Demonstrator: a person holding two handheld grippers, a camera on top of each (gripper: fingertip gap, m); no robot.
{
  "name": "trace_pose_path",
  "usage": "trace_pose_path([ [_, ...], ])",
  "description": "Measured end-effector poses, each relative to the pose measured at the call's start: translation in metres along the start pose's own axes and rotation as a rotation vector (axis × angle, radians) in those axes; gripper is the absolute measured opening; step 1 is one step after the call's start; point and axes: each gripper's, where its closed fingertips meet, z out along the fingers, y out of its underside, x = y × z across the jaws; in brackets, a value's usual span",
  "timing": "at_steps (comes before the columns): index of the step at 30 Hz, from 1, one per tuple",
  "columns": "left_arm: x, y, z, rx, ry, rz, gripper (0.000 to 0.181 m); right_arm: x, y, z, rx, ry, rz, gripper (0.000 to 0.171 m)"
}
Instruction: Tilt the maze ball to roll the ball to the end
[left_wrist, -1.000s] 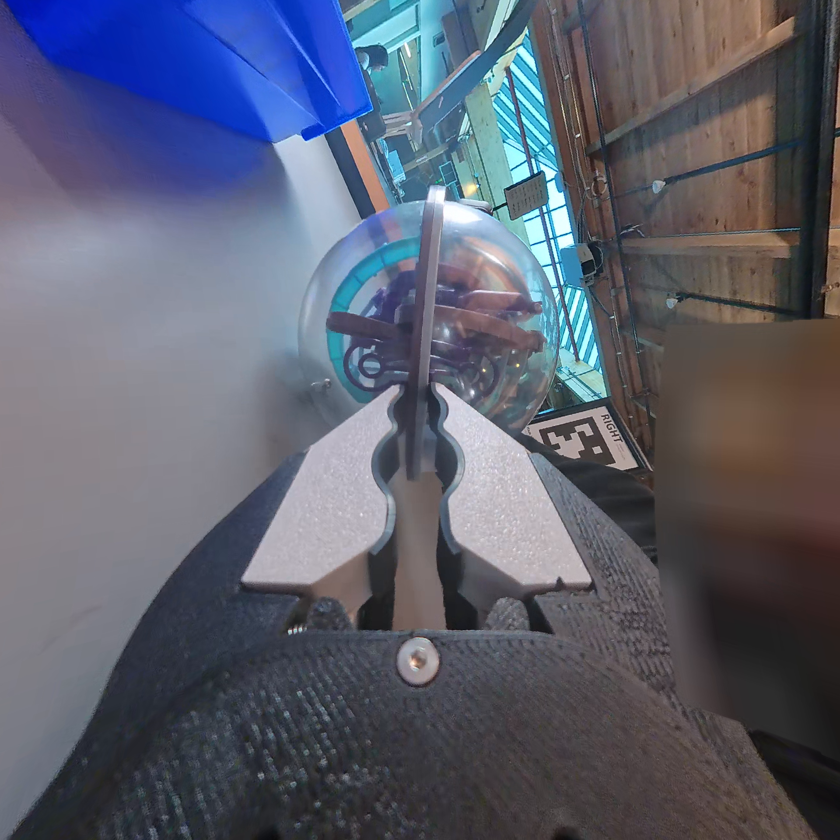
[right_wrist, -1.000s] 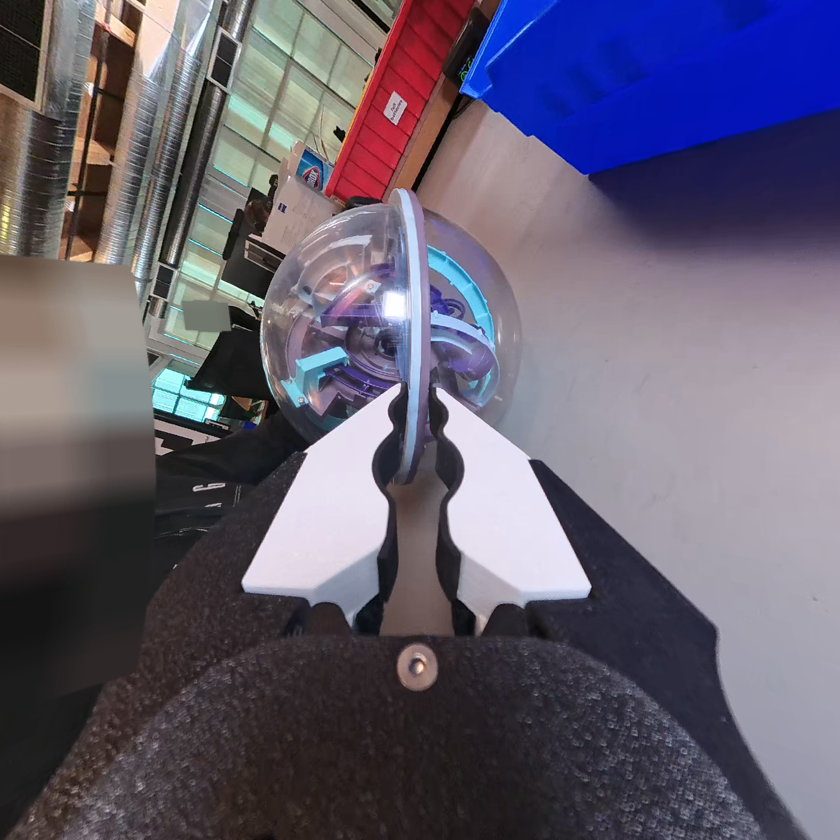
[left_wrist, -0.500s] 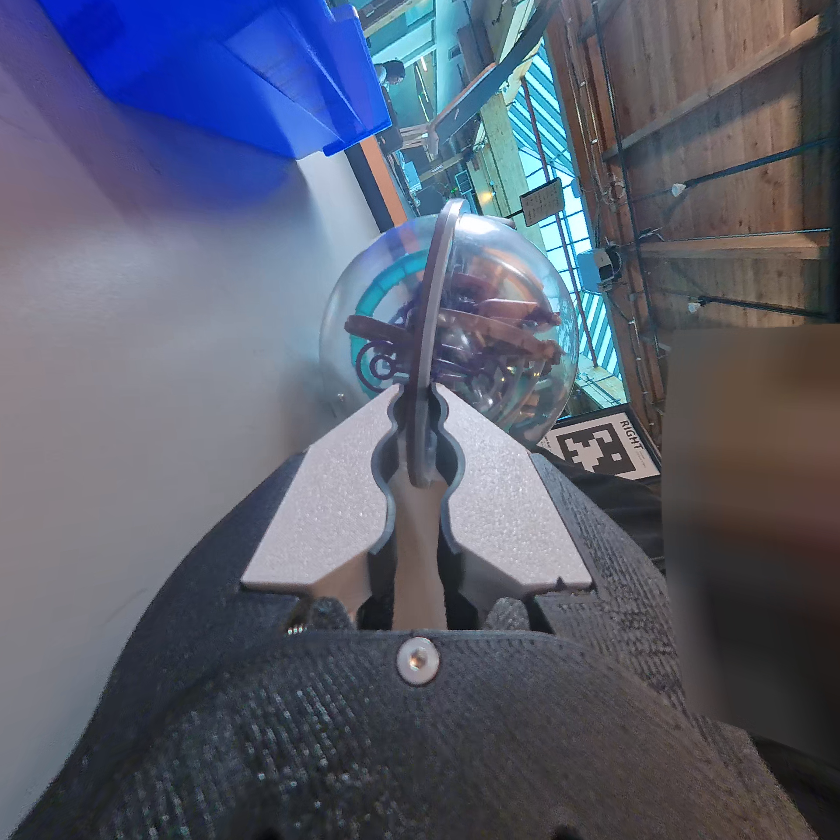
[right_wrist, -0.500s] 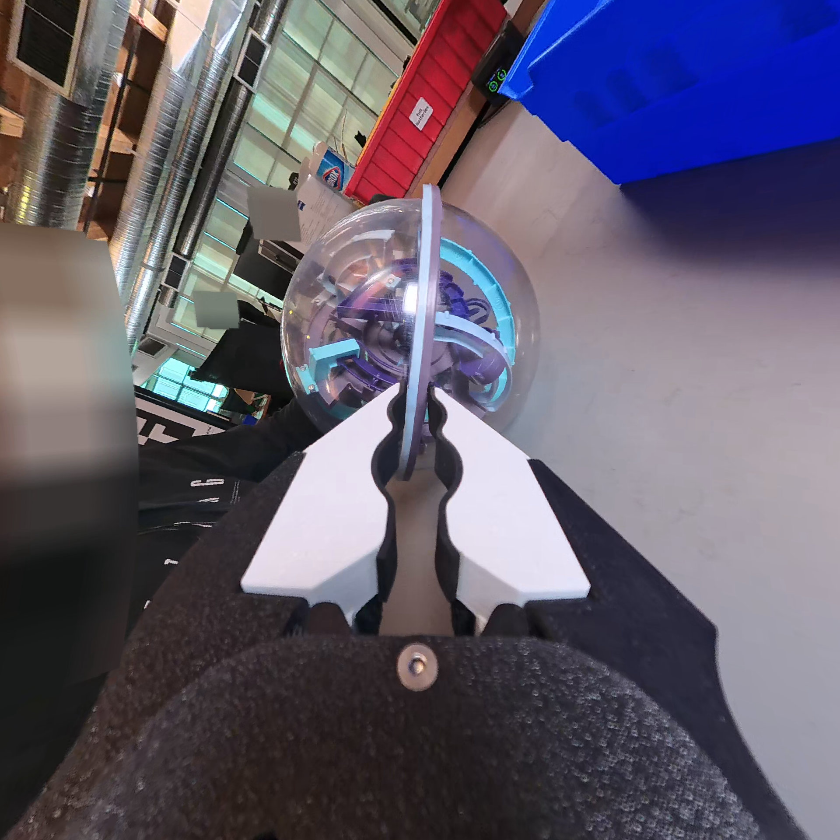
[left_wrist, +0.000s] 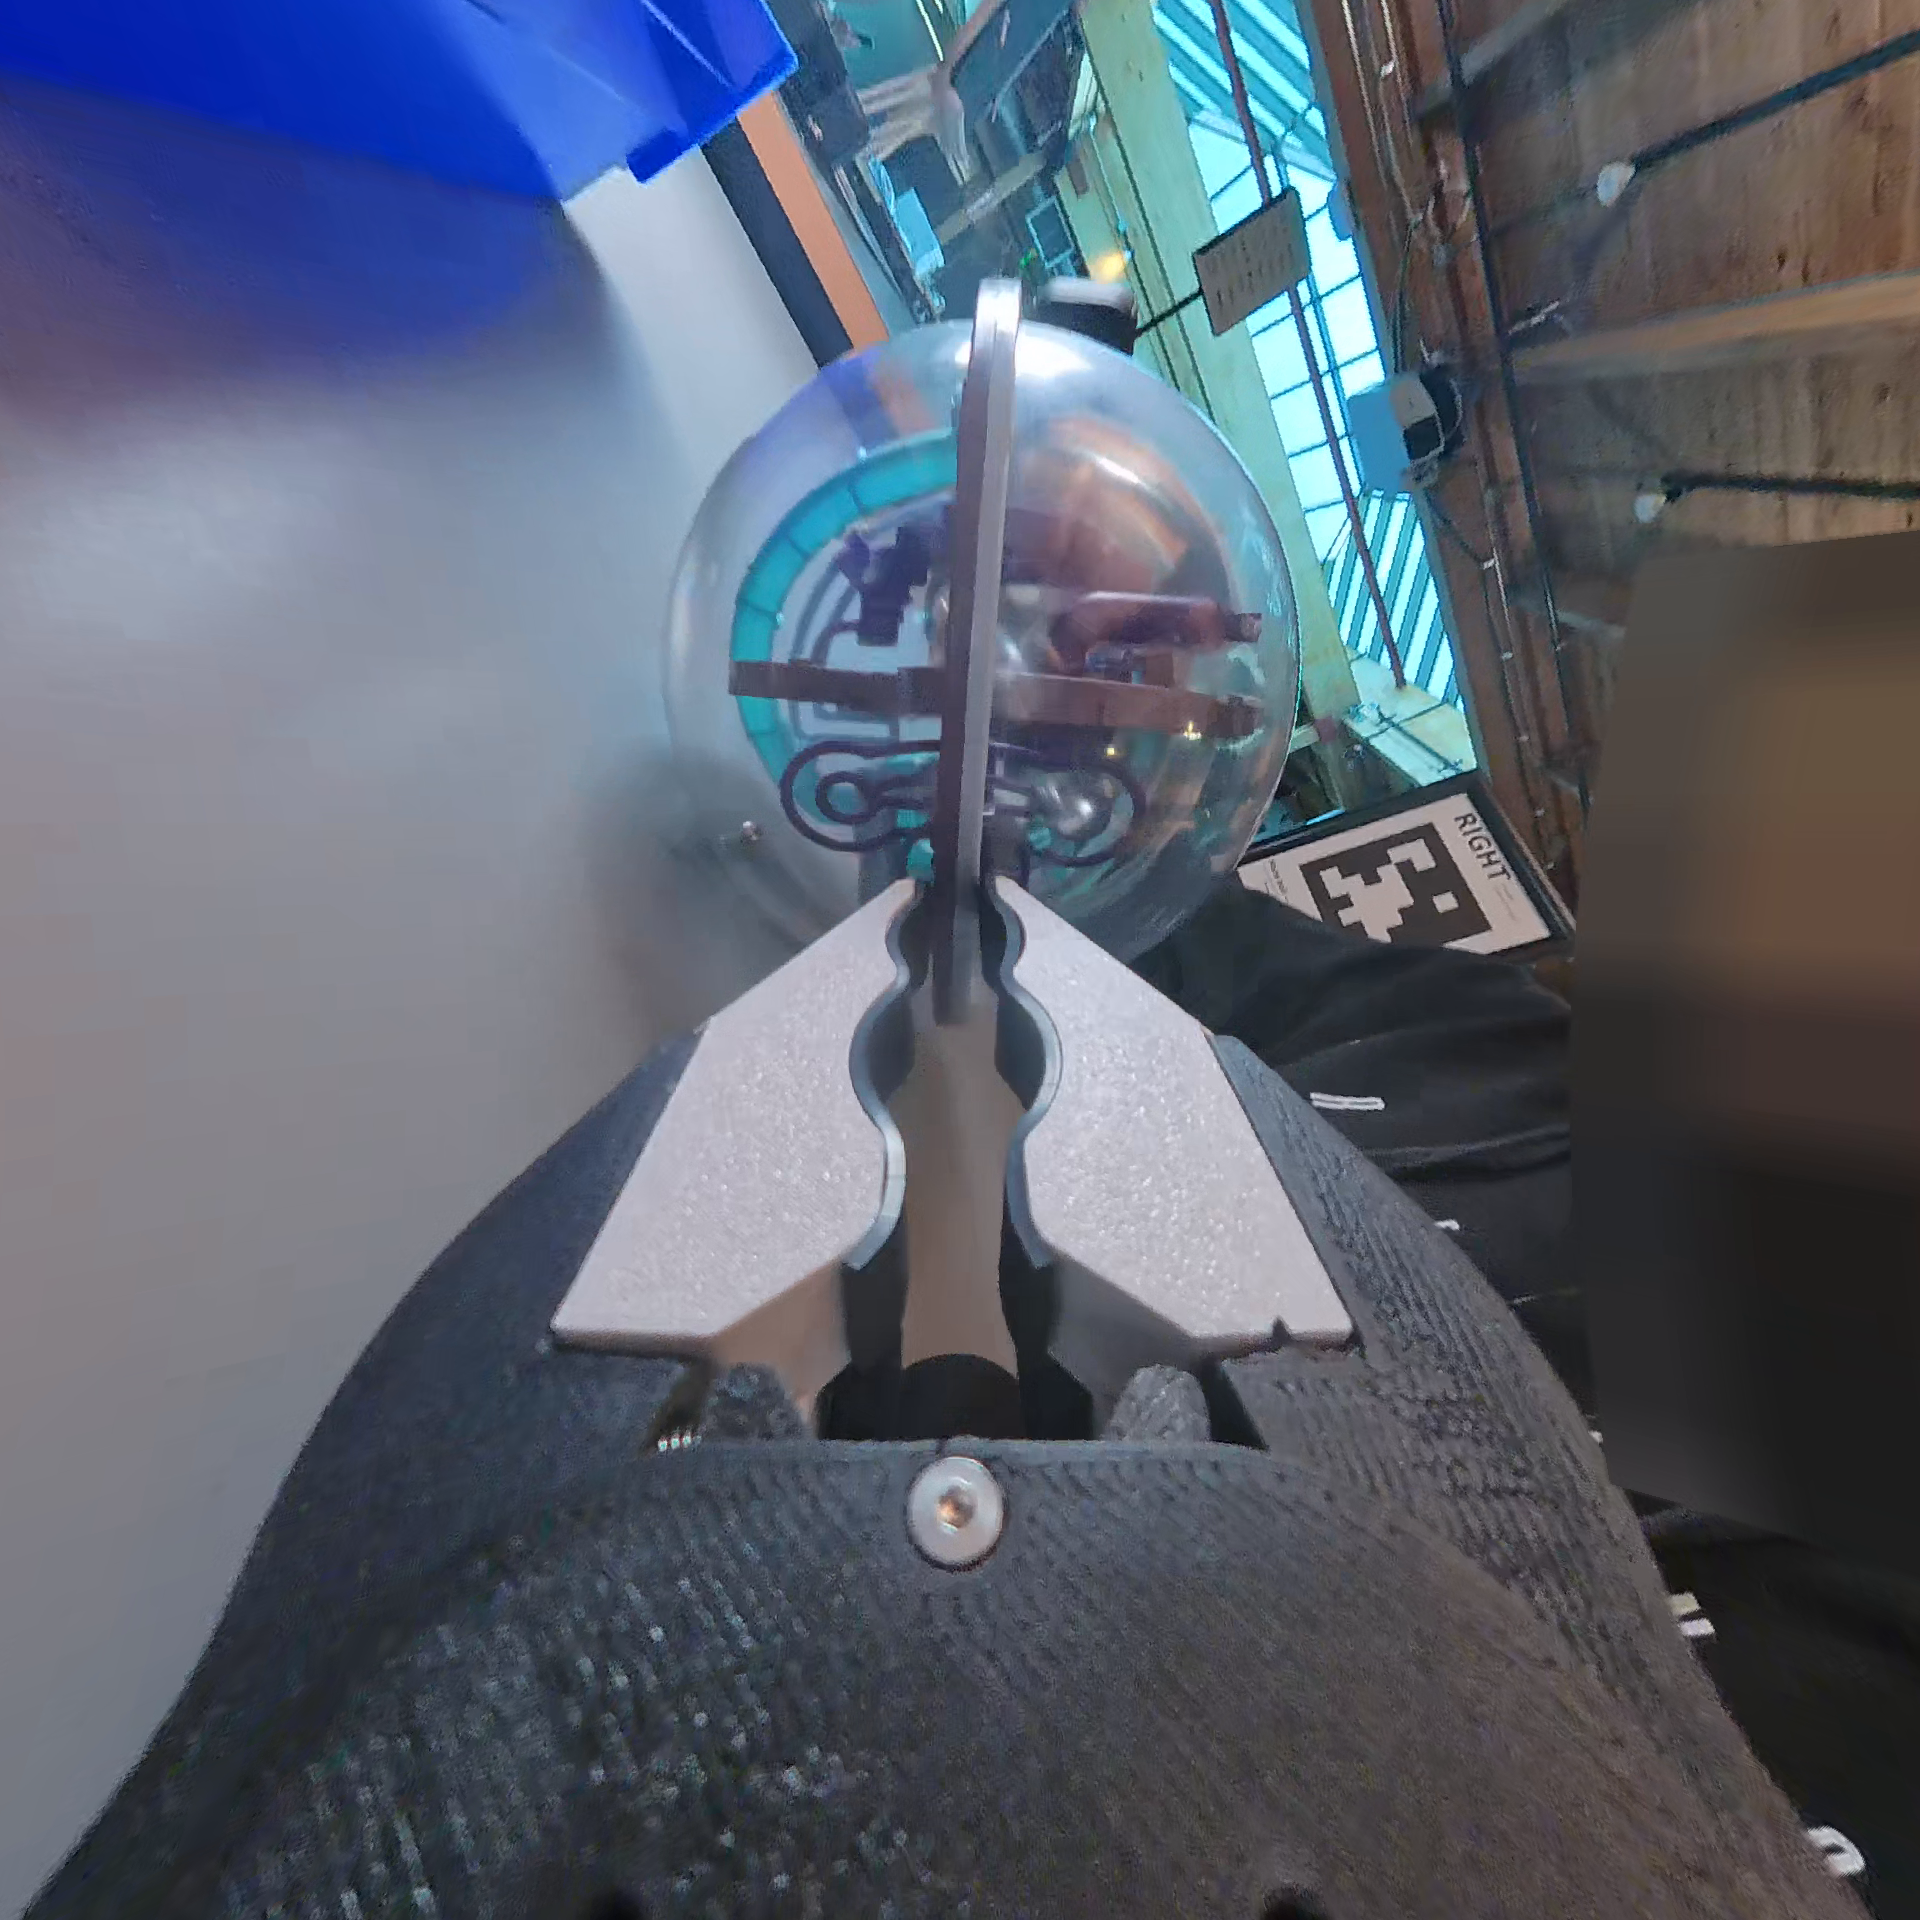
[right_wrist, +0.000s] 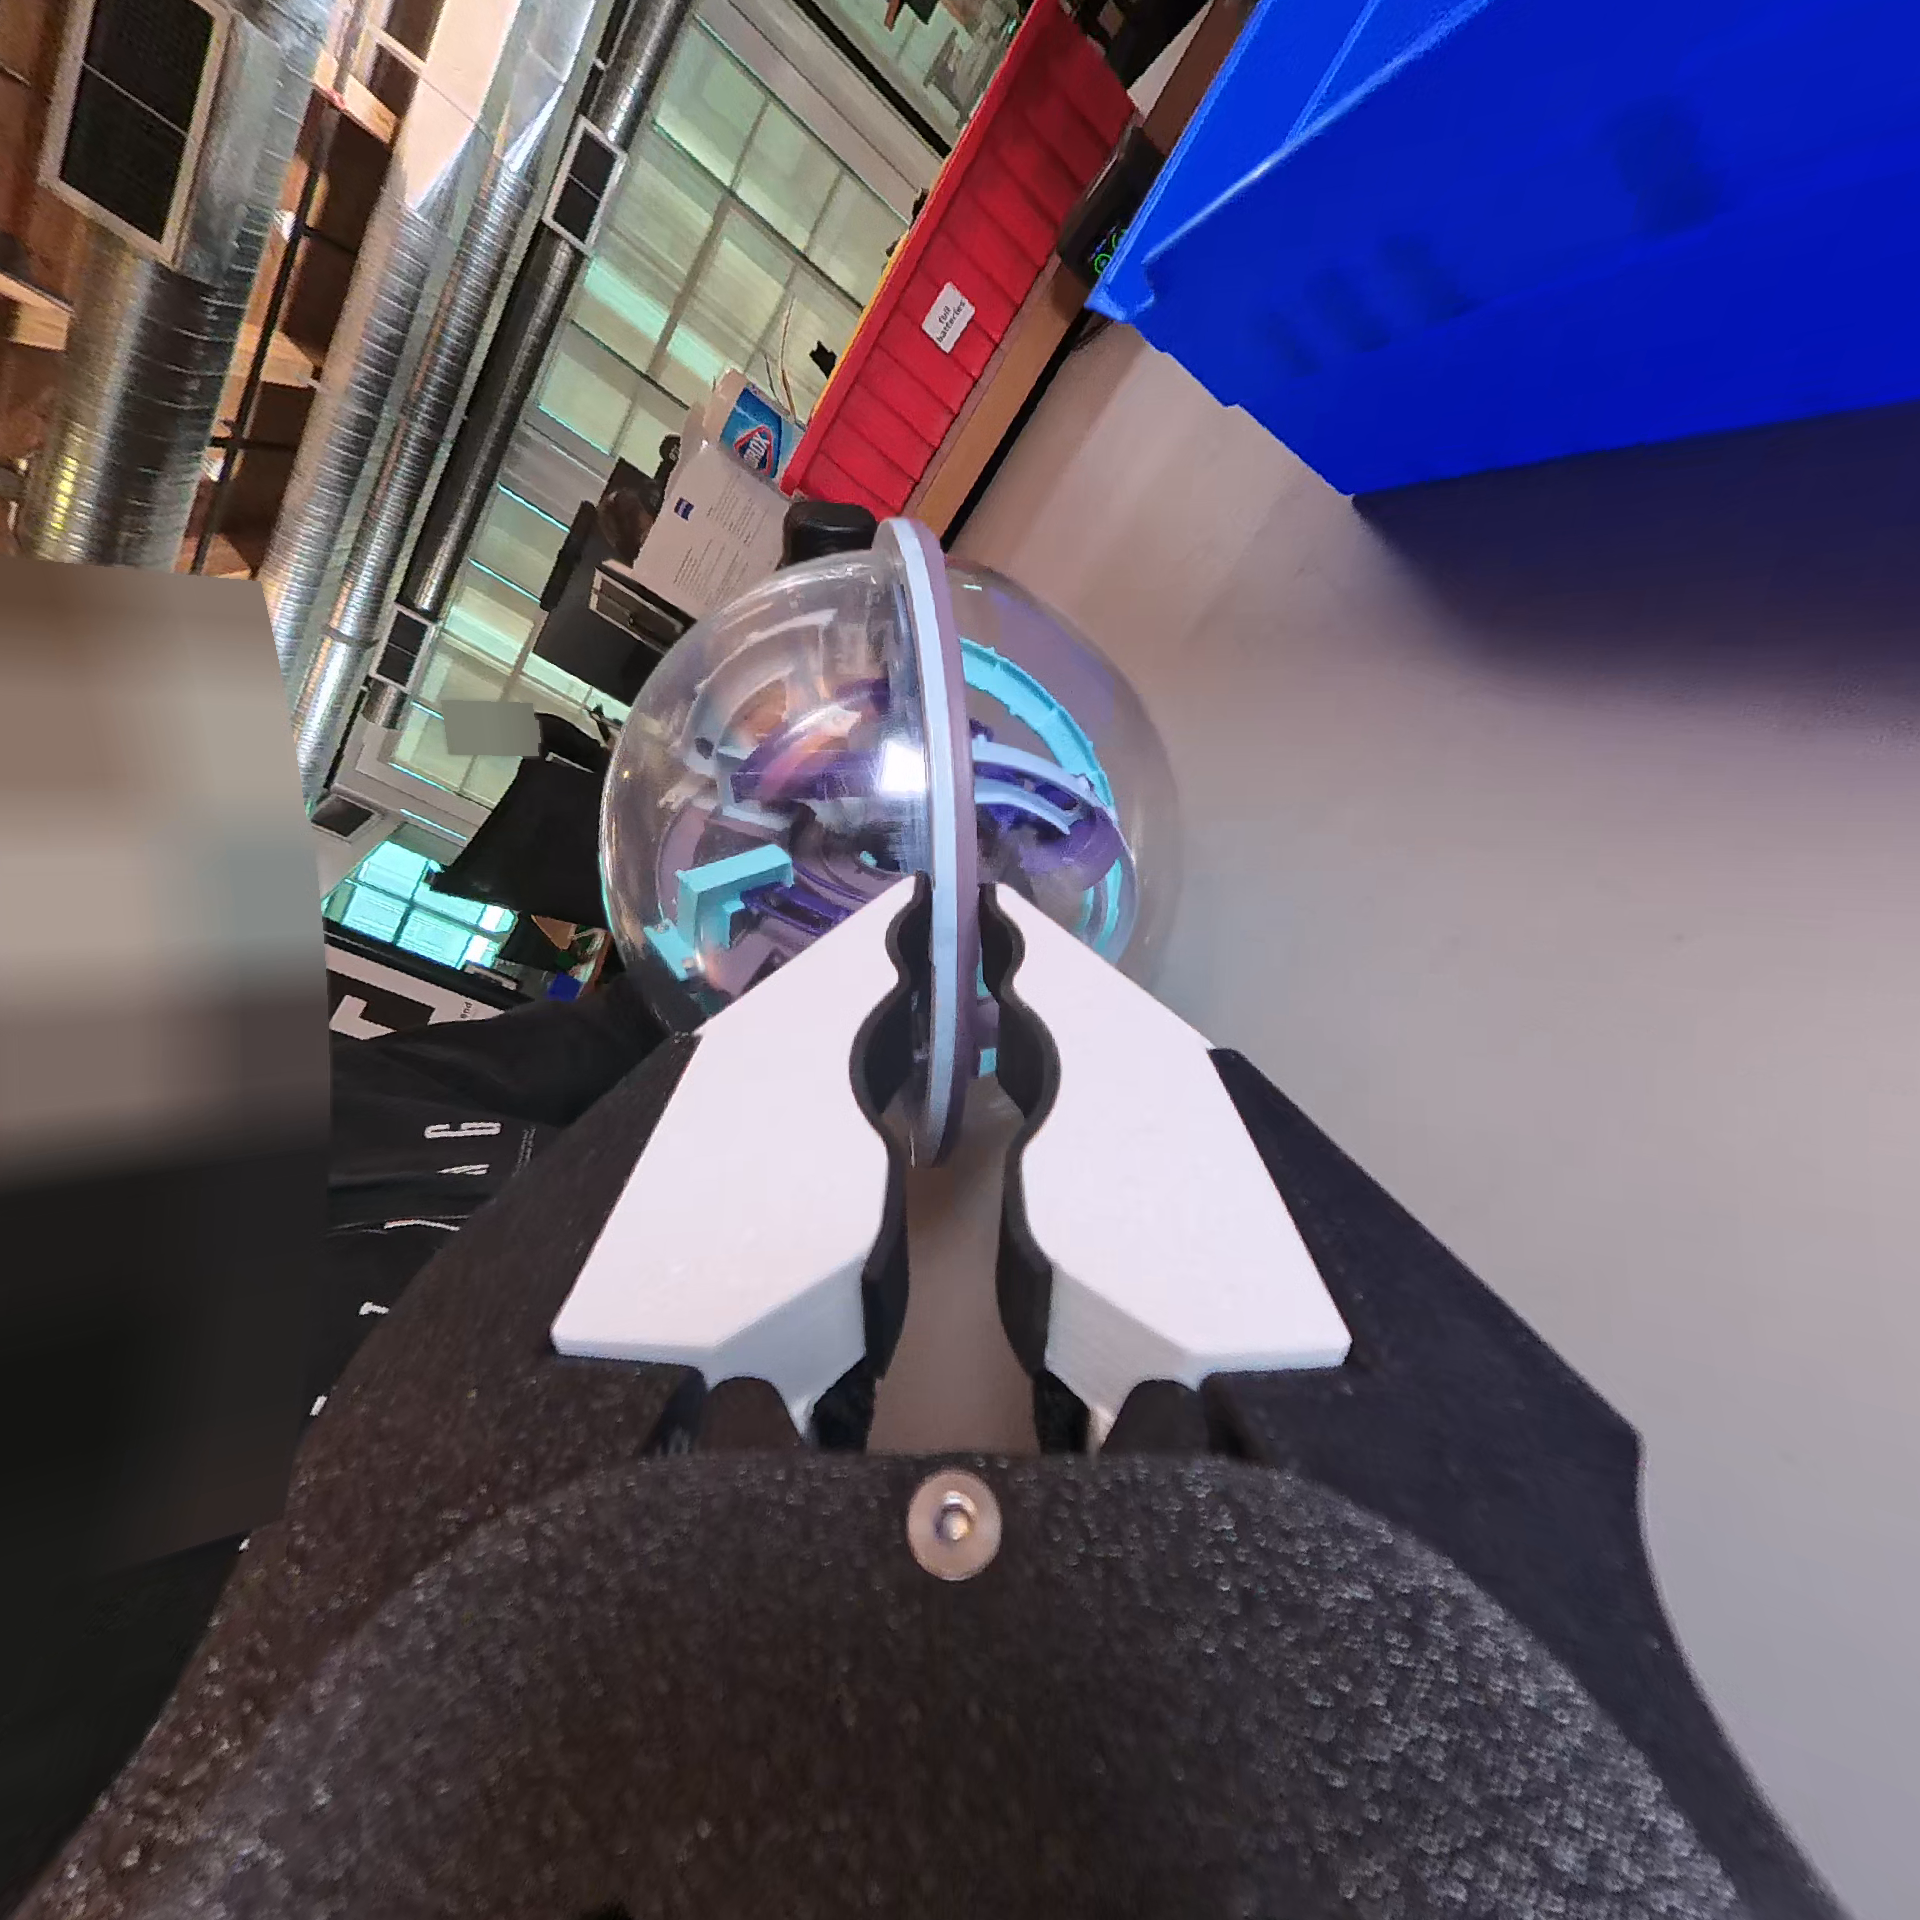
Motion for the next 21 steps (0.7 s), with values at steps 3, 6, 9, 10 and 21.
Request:
trace_pose_path([
  [3,0.003,0.008,0.001,-0.033,-0.011,0.022,0.006,0.001,-0.006,0.003,-0.025,-0.015,-0.014,0.006],
  [6,0.007,0.022,0.003,-0.087,-0.023,0.051,0.007,0.001,-0.012,0.010,-0.062,-0.050,-0.025,0.007],
  [9,0.011,0.033,0.002,-0.137,-0.030,0.081,0.009,0.001,-0.019,0.021,-0.129,-0.063,-0.069,0.007],
  [10,0.015,0.036,0.000,-0.153,-0.026,0.106,0.013,0.002,-0.021,0.026,-0.153,-0.064,-0.088,0.007],
  [21,0.012,-0.026,-0.030,0.027,-0.045,0.188,0.036,-0.006,-0.078,0.050,-0.097,-0.028,-0.248,0.021],
])
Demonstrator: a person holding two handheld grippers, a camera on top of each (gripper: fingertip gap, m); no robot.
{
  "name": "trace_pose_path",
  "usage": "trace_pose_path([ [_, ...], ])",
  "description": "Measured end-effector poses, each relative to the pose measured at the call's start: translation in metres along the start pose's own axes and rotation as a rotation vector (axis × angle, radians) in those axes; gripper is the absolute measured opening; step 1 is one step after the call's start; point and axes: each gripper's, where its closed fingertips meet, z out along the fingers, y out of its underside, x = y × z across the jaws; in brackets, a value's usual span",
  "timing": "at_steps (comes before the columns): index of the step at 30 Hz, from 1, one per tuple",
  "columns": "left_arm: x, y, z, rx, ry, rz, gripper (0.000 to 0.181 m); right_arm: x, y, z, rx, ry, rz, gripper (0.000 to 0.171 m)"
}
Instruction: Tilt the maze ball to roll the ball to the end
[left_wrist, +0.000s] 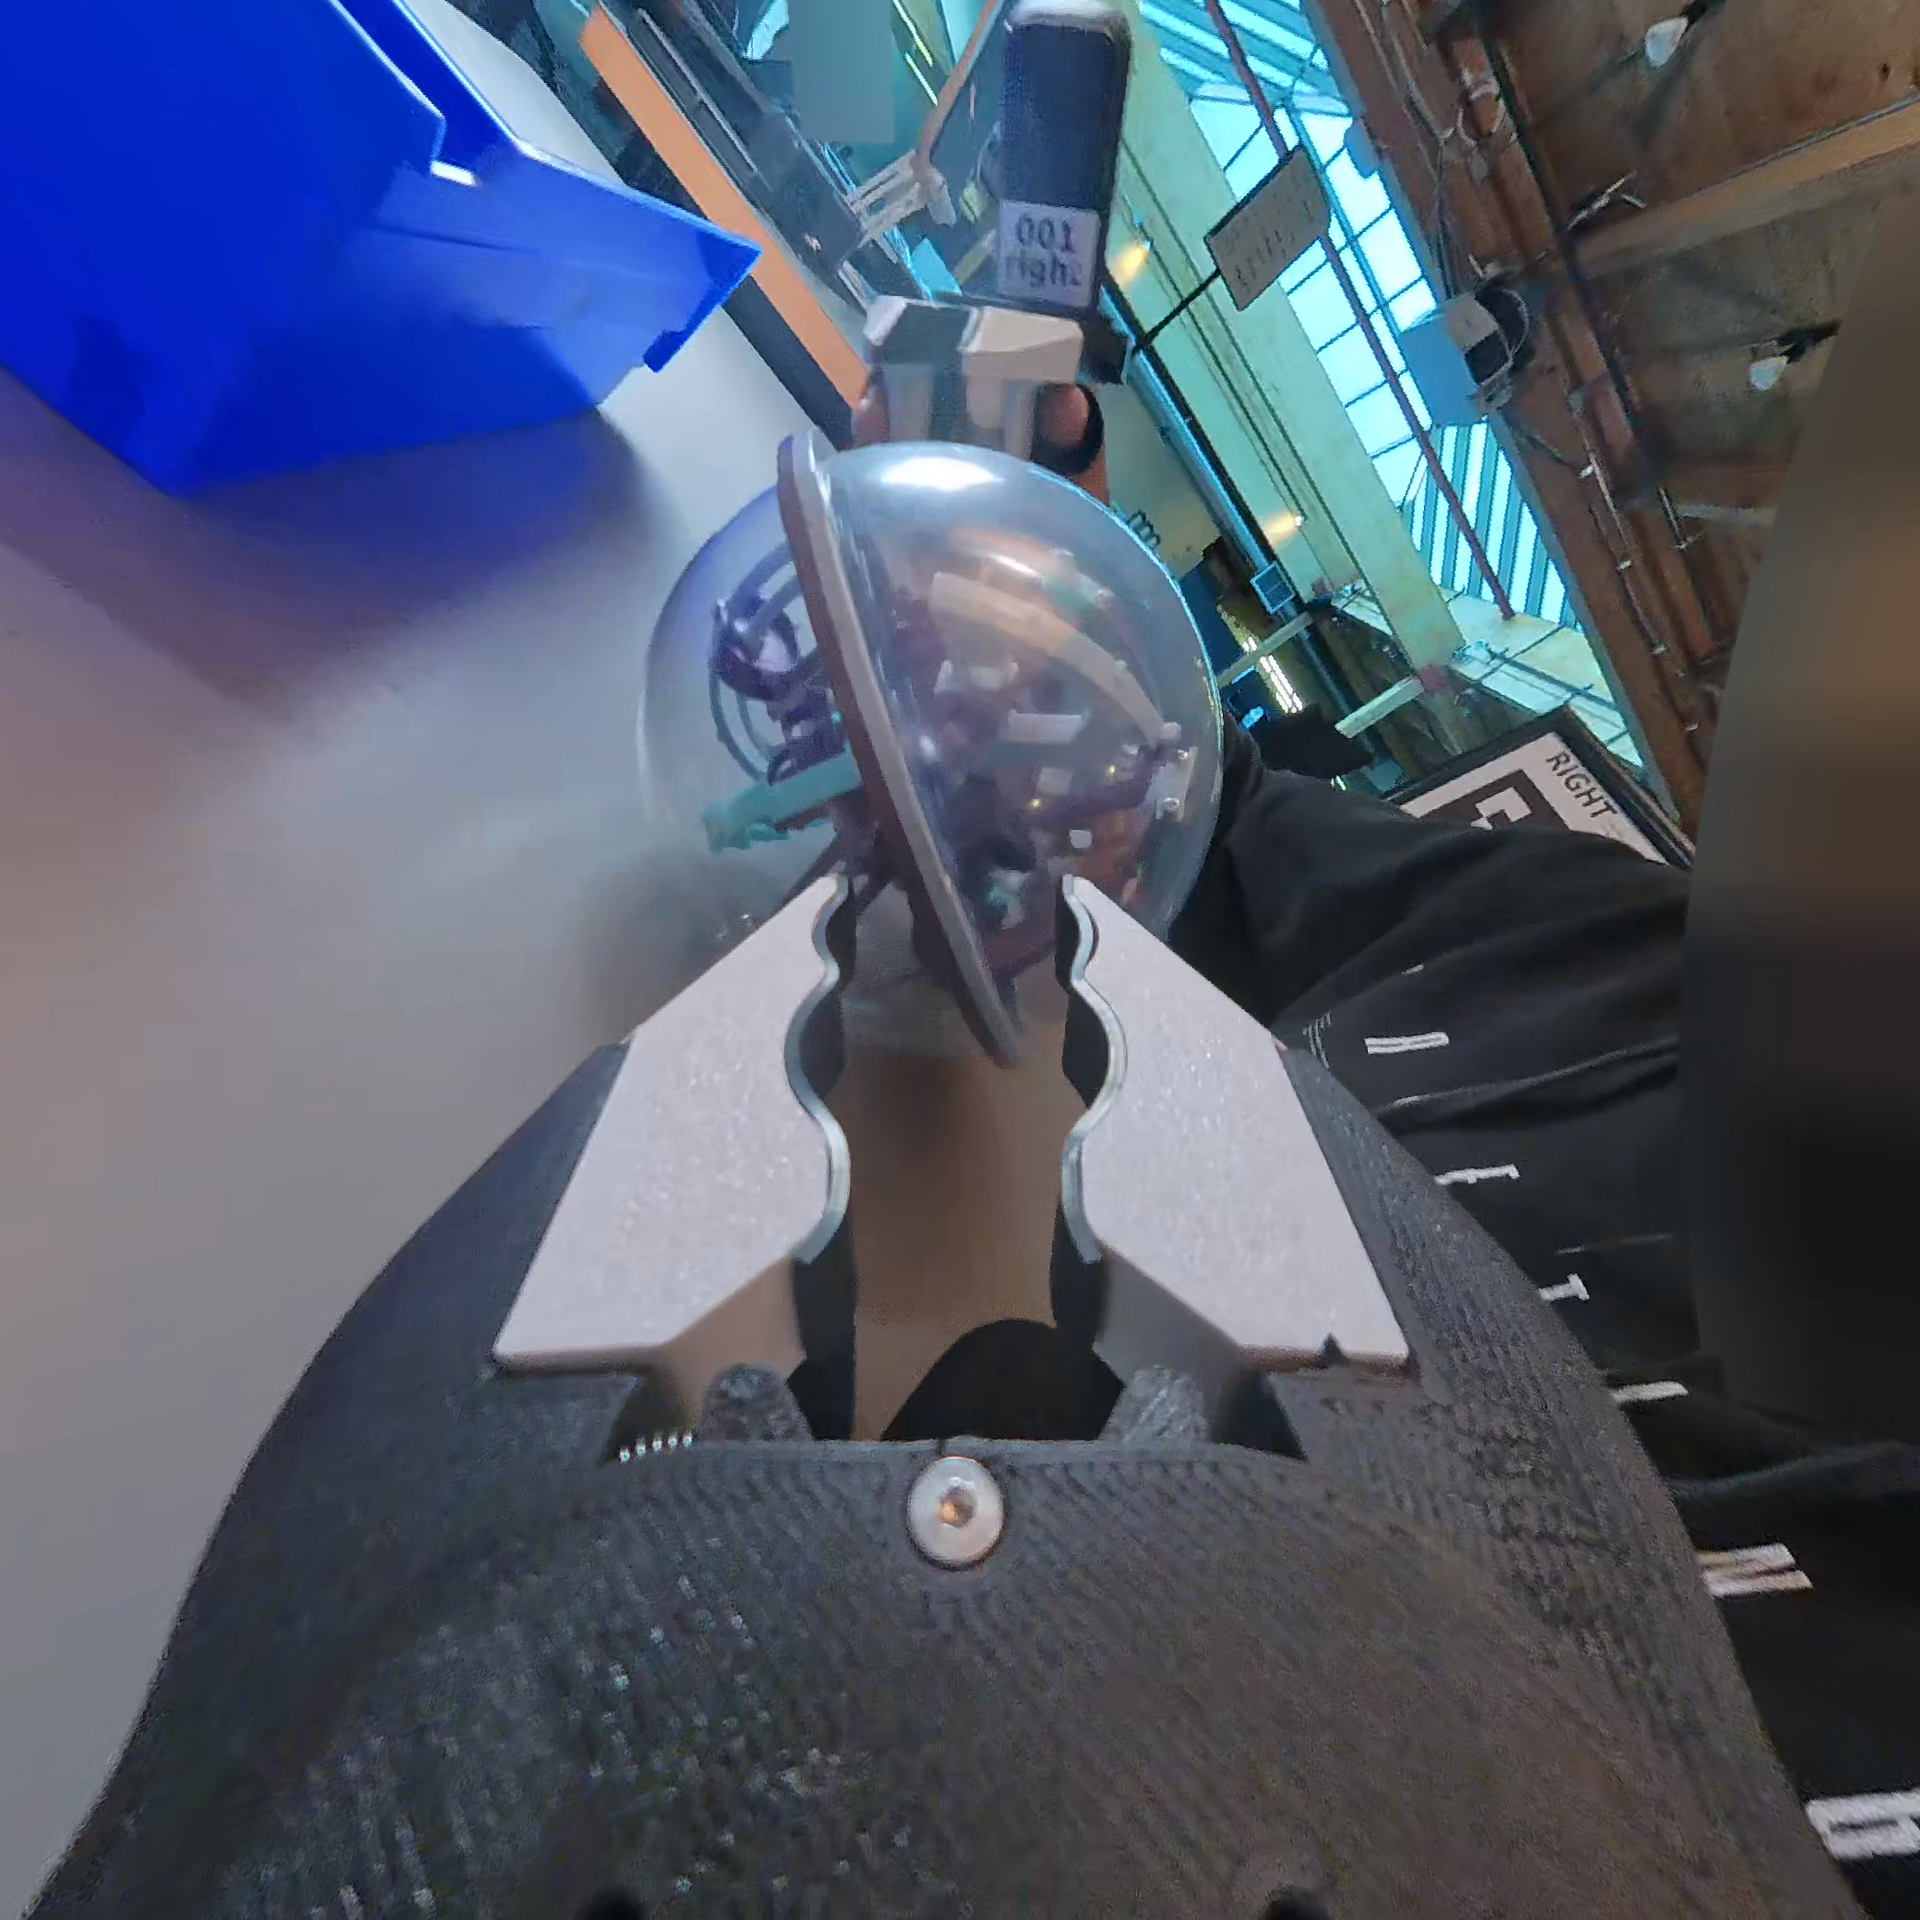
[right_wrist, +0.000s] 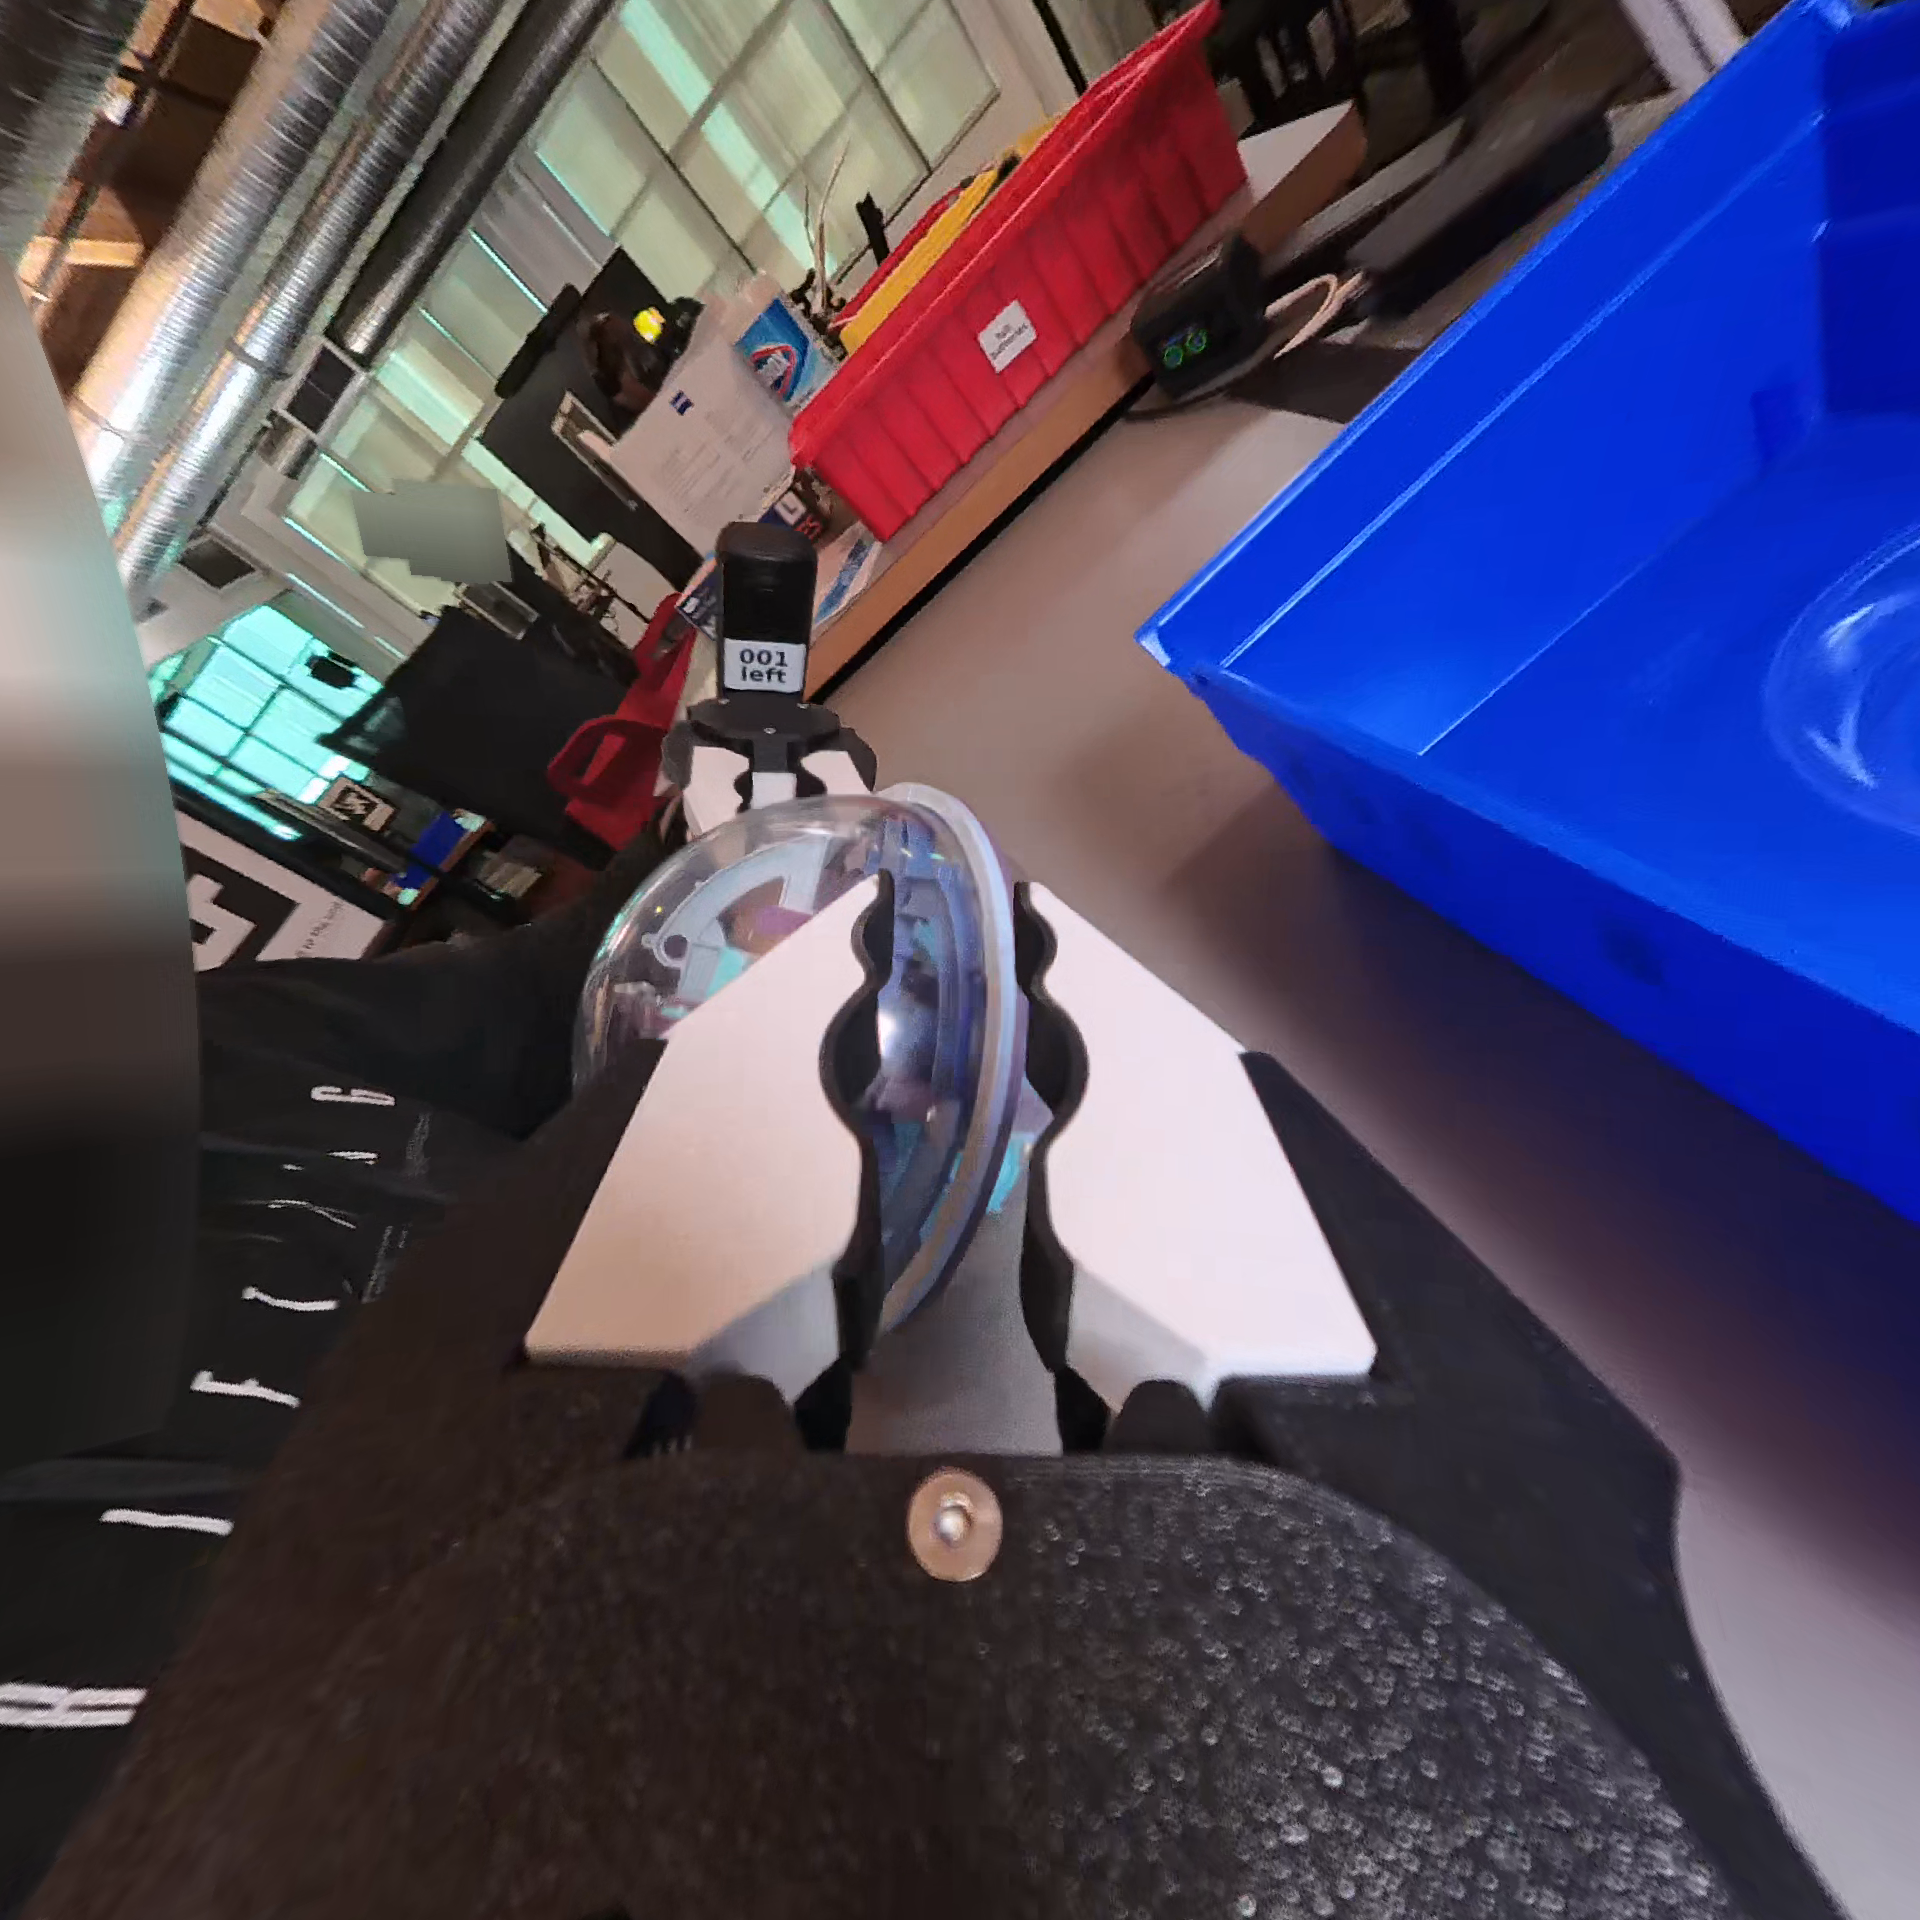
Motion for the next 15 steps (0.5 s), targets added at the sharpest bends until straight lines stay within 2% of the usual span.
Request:
trace_pose_path([
  [2,-0.006,-0.002,0.002,0.021,-0.011,-0.014,0.033,-0.001,0.005,-0.008,0.000,0.042,-0.027,0.025],
  [9,-0.007,0.004,0.005,0.024,-0.024,-0.017,0.025,-0.009,0.059,-0.024,-0.037,0.128,-0.026,0.037],
  [15,-0.005,0.015,0.012,-0.015,-0.034,0.000,0.016,-0.015,0.073,-0.022,-0.023,0.139,-0.016,0.040],
])
